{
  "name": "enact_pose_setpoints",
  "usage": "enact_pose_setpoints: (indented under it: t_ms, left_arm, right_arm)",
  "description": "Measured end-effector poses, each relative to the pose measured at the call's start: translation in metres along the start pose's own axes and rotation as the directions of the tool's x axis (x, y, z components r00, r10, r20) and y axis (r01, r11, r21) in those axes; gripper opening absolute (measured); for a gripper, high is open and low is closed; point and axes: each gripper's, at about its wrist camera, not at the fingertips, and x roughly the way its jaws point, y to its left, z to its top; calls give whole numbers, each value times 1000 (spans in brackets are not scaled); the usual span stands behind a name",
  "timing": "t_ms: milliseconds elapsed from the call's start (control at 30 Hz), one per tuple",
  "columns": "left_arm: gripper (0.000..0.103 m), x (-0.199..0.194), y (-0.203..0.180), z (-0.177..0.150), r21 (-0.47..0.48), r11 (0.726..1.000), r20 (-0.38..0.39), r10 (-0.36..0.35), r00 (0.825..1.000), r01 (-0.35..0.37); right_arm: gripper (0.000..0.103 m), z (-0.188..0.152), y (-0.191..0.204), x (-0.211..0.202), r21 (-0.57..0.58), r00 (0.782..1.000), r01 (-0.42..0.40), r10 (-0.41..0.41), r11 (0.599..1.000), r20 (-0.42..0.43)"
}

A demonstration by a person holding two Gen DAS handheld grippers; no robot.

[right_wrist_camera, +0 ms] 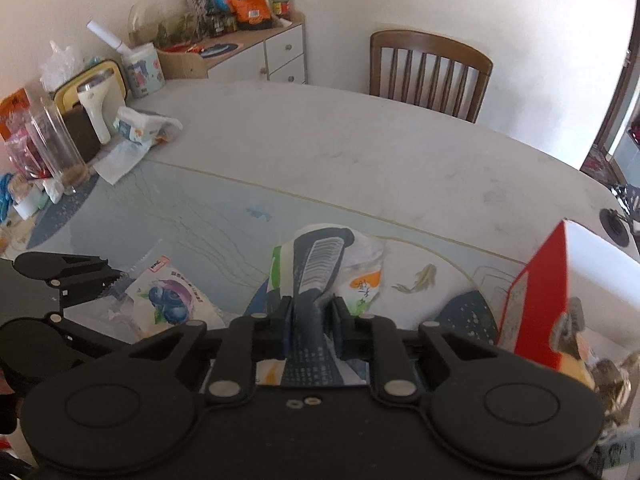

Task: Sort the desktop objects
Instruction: 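Carry the bread bag and wet-wipe pack over the red shoebox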

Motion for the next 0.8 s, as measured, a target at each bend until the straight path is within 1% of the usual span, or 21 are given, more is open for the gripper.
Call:
enact_pose_setpoints:
  t_ms: [300, 700, 733, 800]
  left_arm:
    - [64, -25, -24, 11, 45, 998, 36, -40, 999, 39]
    - [63, -45, -60, 21, 97, 990, 54, -105, 993, 100]
    - [60, -46, -64, 23, 103, 989, 57, -115, 992, 109]
    - [58, -48, -73, 26, 120, 985, 62, -133, 989, 125]
  right_arm:
    - [18, -10, -3, -43, 51, 999, -13, 11, 999, 51]
    - [18, -31, -14, -90, 114, 995, 7, -19, 993, 103]
    - [18, -33, -17, -94, 123, 994, 10, -24, 992, 108]
    - [18, -38, -21, -102, 138, 992, 17, -33, 990, 118]
